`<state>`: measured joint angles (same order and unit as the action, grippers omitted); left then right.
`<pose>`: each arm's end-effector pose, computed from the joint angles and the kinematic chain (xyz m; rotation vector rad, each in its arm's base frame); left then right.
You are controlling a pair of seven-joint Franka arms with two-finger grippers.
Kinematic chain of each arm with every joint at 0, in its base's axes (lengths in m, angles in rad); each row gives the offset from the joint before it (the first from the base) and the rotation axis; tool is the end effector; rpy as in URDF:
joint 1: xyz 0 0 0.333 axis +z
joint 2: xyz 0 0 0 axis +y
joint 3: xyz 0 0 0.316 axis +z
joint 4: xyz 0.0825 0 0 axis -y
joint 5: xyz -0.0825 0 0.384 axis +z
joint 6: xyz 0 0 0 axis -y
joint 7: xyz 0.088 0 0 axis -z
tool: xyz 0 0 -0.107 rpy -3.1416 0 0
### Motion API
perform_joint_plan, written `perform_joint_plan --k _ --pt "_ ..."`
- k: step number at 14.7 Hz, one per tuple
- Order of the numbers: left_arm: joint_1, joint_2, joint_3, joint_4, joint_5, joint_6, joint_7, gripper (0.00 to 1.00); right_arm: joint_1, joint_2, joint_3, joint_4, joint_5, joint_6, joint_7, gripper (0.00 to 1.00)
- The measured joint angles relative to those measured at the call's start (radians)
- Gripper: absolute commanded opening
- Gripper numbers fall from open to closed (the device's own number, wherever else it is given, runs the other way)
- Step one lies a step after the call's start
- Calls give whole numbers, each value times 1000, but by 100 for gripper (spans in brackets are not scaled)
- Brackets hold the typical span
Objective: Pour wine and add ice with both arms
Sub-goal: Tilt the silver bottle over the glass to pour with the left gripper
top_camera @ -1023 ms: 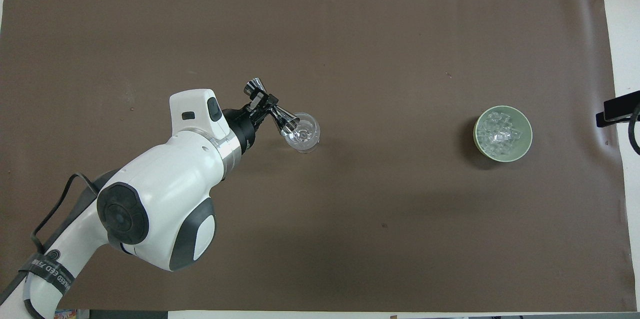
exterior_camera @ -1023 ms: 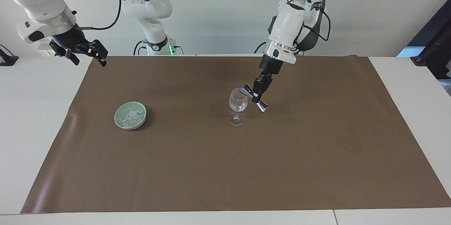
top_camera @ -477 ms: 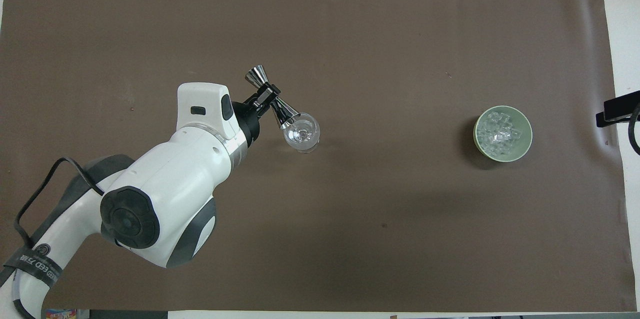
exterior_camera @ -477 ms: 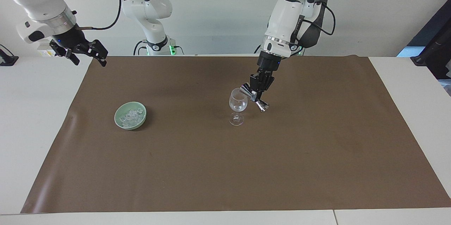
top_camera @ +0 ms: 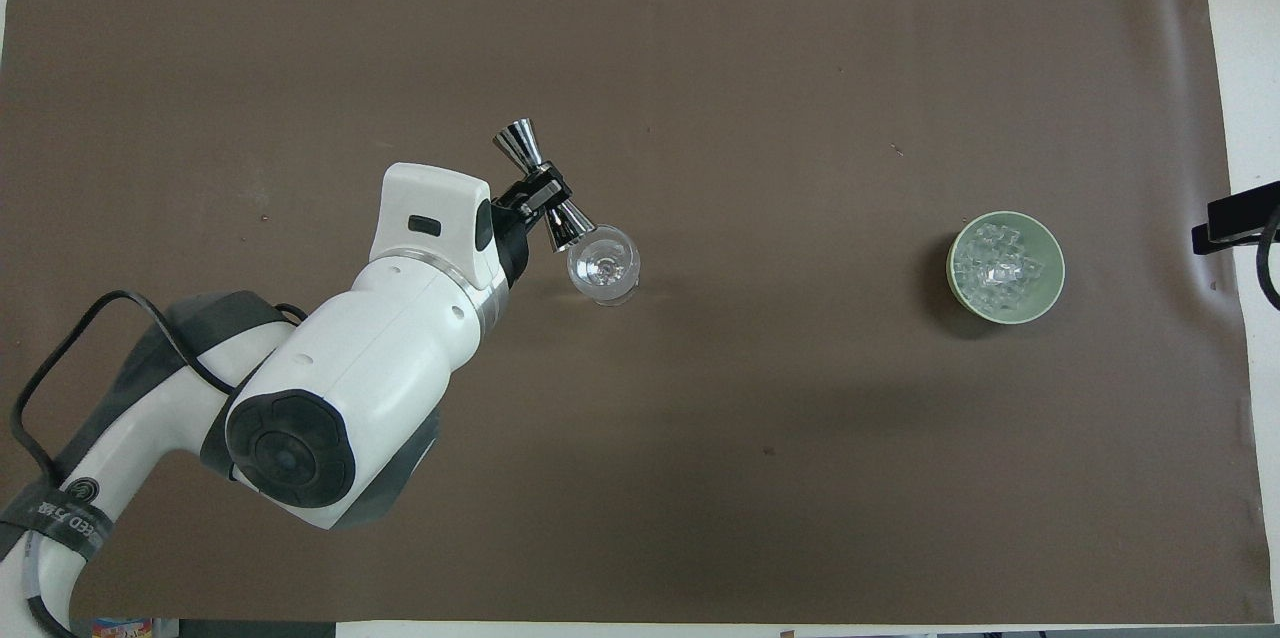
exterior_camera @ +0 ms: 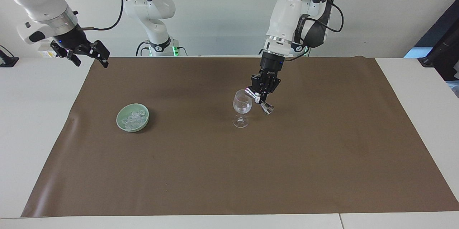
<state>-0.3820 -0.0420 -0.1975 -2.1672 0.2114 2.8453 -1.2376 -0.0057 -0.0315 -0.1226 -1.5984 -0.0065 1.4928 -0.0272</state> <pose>0.4746 -0.3254 0.4962 2.4933 0.6048 0.7380 0.5314 -0.0704 0.6221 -3.1323 0.1586 0.1166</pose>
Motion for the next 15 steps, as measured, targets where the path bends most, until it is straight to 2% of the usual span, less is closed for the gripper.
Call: perform_joint_plan --k 9,15 --pt "-3 0 -4 7 19 0 -4 0 -1 0 -1 0 0 0 0 100" --pt "7 0 -1 14 19 -30 -105 0 -1 0 -1 0 0 0 0 100"
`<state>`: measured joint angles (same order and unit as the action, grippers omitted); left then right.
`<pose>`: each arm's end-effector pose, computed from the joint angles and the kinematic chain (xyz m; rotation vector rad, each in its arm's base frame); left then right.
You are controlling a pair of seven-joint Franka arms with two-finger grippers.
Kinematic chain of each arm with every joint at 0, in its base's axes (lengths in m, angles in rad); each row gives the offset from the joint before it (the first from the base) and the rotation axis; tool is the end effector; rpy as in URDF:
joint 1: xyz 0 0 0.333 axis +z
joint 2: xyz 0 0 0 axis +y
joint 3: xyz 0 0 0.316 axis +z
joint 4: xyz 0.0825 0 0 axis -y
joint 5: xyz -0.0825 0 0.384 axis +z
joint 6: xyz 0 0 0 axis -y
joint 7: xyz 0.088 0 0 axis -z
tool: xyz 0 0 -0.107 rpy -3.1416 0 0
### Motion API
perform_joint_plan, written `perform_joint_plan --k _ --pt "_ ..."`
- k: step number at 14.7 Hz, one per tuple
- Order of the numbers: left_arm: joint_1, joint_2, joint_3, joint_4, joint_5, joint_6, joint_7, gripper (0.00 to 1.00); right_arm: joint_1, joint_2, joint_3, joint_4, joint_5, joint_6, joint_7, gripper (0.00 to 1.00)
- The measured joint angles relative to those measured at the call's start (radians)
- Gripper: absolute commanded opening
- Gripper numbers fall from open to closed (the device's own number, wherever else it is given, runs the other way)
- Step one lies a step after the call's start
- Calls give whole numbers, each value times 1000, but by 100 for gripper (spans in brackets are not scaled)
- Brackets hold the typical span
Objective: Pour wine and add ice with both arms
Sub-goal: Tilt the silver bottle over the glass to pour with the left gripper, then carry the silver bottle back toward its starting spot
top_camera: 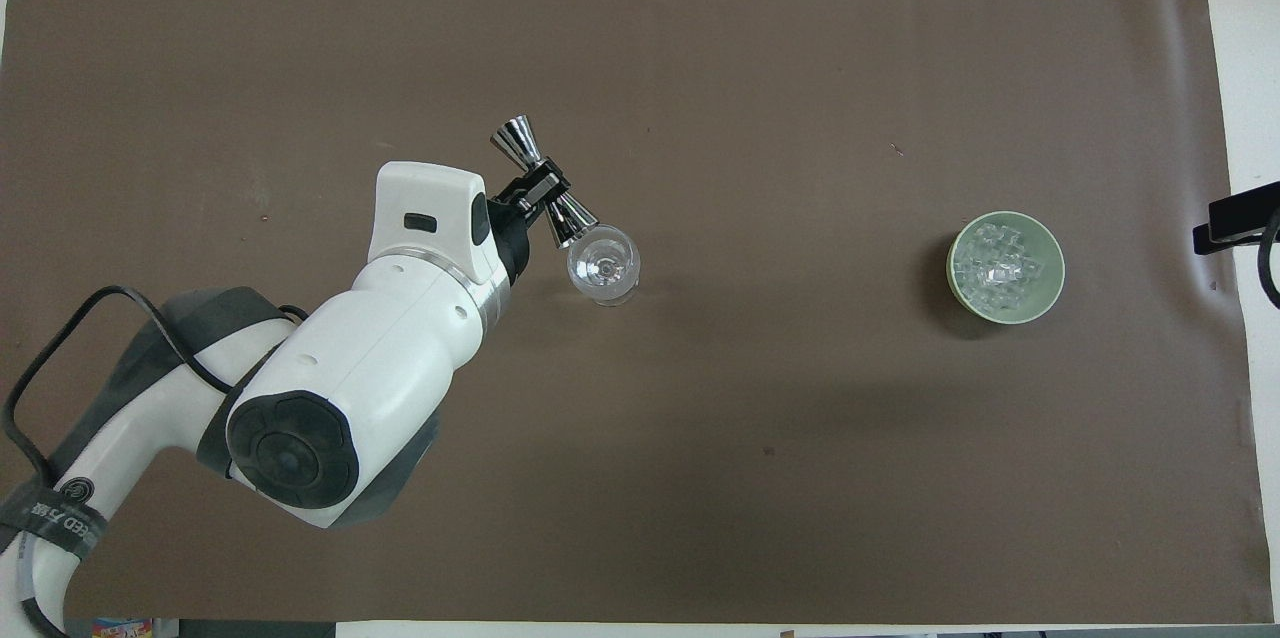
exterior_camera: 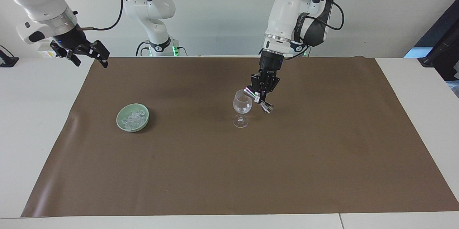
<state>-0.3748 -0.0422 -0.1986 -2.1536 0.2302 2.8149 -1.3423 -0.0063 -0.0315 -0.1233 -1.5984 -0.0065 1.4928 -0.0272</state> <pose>0.4776 -0.3233 0.4990 2.4644 0.7284 0.7093 0.5314 -0.0711 0.6221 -3.1321 0.1606 0.1166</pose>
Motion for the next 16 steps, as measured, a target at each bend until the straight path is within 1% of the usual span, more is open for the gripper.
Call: perform_joint_plan --k 2,3,4,7,10,14,16 --pt "8 -1 3 5 -5 -62 -31 0 0 0 0 0 0 0 0 100" --pt "9 -2 3 7 -20 -90 -42 0 0 0 0 0 0 0 0 100" --pt "10 -3 2 8 -61 -110 -56 0 0 0 0 0 0 0 0 100" --pt "14 -9 4 10 -279 -124 -90 0 0 0 0 0 0 0 0 100" --pt "37 -23 11 12 -420 -128 -111 0 0 0 0 0 0 0 -1 100" --pt "116 -27 16 13 -702 -143 -111 0 0 0 0 0 0 0 -1 100" --pt "169 -26 18 13 -814 -184 -112 0 0 0 1 0 0 0 -1 100"
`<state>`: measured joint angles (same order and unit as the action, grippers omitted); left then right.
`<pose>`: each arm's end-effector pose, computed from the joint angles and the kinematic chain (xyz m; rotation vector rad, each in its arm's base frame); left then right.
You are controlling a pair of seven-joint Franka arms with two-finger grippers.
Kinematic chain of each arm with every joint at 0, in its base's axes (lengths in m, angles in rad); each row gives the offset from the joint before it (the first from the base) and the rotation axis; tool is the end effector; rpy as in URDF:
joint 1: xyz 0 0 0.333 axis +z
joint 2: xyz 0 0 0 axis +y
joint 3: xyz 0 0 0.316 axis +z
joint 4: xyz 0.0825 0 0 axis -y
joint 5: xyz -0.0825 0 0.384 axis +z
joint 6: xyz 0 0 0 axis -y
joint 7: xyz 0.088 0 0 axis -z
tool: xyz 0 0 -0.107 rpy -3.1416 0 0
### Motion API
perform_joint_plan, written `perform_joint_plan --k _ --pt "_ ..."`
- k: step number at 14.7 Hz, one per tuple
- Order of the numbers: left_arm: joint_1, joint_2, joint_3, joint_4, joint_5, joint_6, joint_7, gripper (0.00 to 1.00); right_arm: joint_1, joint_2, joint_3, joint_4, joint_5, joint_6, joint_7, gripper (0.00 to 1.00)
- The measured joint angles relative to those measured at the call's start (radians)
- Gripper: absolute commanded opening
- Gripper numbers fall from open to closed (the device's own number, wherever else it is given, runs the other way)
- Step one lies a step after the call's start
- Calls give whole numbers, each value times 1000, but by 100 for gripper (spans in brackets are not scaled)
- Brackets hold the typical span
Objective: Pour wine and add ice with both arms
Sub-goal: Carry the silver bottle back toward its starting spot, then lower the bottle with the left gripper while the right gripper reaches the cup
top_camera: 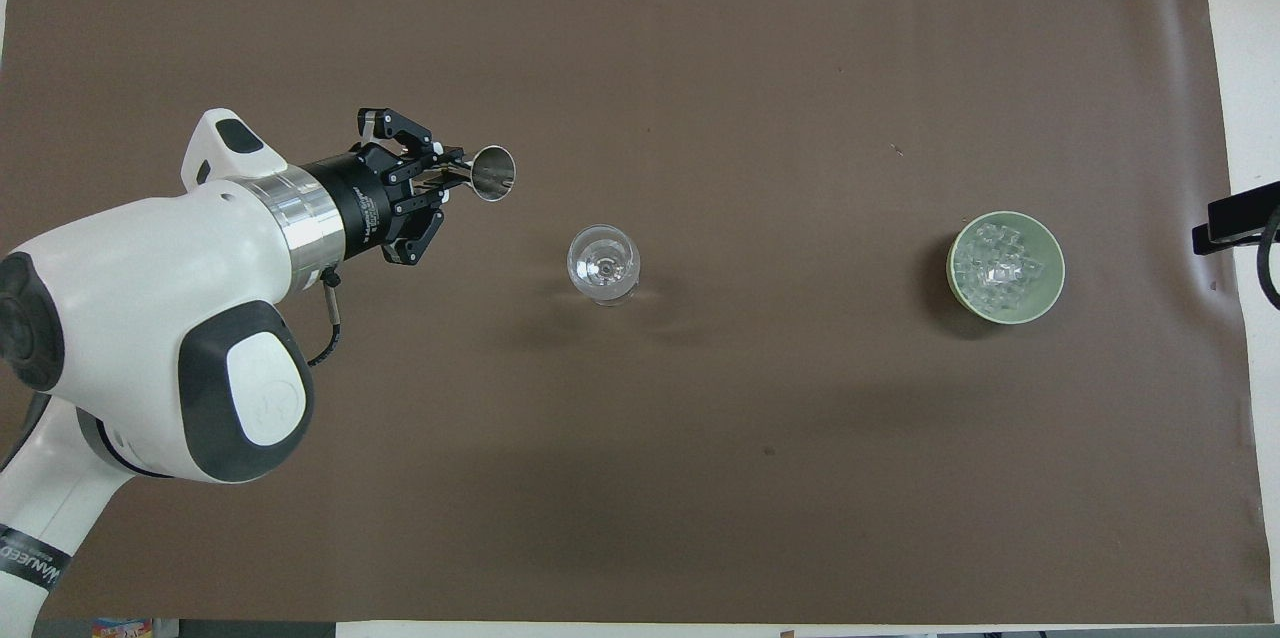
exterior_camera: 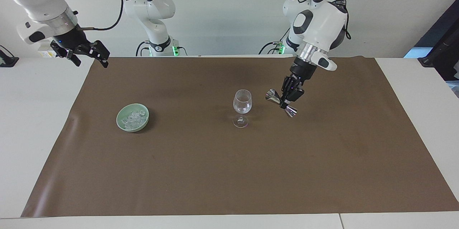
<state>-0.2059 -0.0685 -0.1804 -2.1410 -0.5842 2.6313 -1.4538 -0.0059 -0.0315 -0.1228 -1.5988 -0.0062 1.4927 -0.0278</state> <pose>0.5293 -0.2025 0.4935 1.8067 1.6793 0.0062 0.5314 -0.0706 0.6219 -3.1319 0.1582 0.1173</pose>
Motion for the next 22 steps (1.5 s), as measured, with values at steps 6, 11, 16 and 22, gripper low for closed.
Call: perform_joint_plan --k 6,11,16,22 --pt "273 22 6 -3 -298 -265 291 0 0 0 0 -1 0 0 0 100" --pt "494 123 9 5 -462 -399 505 0 4 0 5 -6 0 0 0 100" --pt "654 258 8 57 -614 -514 632 0 4 0 6 -8 0 0 0 100" --pt "819 393 8 86 -795 -653 765 0 4 -14 6 -59 0 67 -45 100"
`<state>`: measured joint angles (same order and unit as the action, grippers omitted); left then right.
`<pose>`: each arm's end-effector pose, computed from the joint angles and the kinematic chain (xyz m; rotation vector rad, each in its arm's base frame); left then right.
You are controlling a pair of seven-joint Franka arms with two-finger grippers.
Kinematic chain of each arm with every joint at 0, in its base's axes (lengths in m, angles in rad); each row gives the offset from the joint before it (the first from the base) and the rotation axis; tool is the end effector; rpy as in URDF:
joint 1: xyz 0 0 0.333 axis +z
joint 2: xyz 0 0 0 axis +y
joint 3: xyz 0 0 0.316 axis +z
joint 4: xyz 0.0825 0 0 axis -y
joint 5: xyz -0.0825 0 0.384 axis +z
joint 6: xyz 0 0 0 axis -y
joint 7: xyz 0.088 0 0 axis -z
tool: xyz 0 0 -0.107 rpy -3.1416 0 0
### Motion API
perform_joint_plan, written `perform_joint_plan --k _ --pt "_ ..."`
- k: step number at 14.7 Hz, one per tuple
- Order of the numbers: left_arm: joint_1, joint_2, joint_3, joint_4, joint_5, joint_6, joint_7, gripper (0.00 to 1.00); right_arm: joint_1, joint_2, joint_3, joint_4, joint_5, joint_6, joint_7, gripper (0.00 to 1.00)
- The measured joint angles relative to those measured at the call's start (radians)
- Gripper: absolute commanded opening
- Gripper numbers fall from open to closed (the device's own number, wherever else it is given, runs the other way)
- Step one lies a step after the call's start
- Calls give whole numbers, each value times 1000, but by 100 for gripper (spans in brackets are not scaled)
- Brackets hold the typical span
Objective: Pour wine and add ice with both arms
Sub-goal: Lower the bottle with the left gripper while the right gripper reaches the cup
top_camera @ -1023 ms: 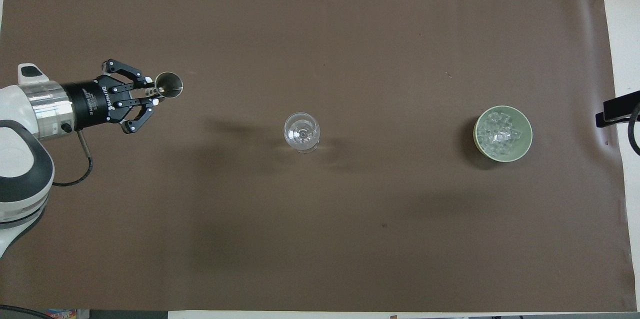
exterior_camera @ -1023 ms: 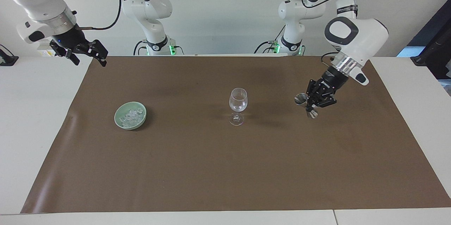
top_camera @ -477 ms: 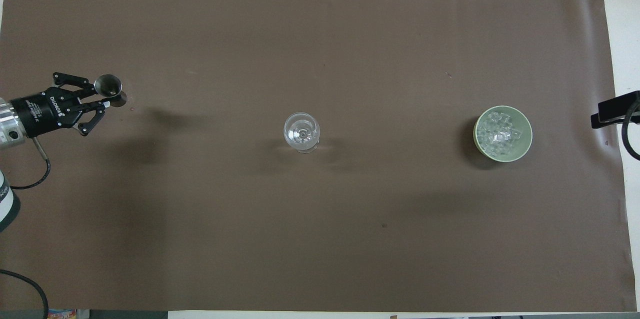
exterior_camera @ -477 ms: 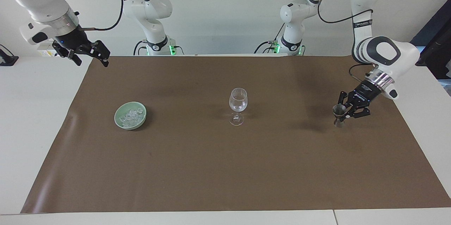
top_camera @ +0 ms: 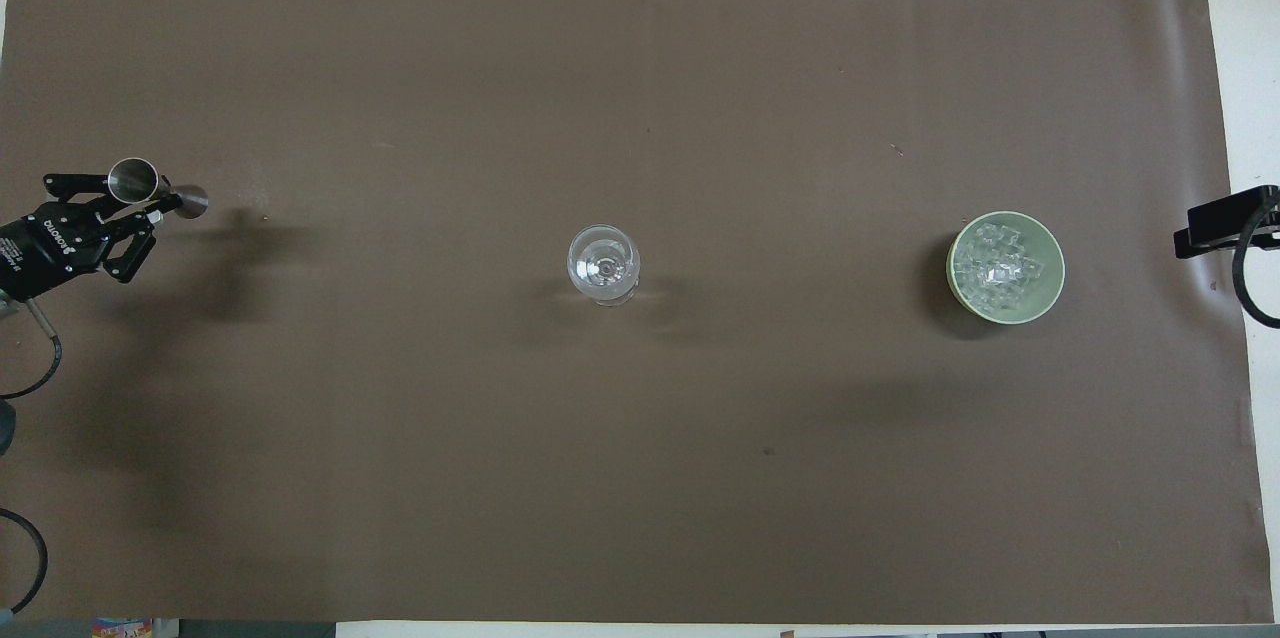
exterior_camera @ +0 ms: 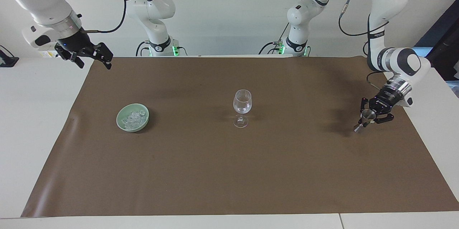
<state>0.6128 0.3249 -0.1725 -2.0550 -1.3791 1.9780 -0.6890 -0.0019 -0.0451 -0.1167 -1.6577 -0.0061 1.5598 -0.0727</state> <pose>0.5507 0.1939 0.2938 1.0355 1.6812 -0.5419 0.5336 -0.0656 0.6071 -3.1355 0.0714 0.0830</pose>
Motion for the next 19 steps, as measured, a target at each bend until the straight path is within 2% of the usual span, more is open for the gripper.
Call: perform_joint_plan --k 6,8,12,14,16,19 --pt "-2 38 -9 -45 -127 1 40 0 15 -68 2 -292 0 278 -42 100" --pt "0 51 -8 -51 -146 1 44 0 25 -42 2 -339 0 350 -53 100" --pt "3 65 -7 -68 -177 2 51 0 63 75 3 -415 0 559 -57 99" --pt "9 70 -7 -75 -178 2 52 0 72 111 3 -467 0 667 -57 93" --pt "20 72 -4 -83 -178 2 53 0 82 126 3 -488 0 706 -57 90" --pt "25 72 -3 -88 -178 4 55 0 87 132 3 -498 0 709 -57 81"
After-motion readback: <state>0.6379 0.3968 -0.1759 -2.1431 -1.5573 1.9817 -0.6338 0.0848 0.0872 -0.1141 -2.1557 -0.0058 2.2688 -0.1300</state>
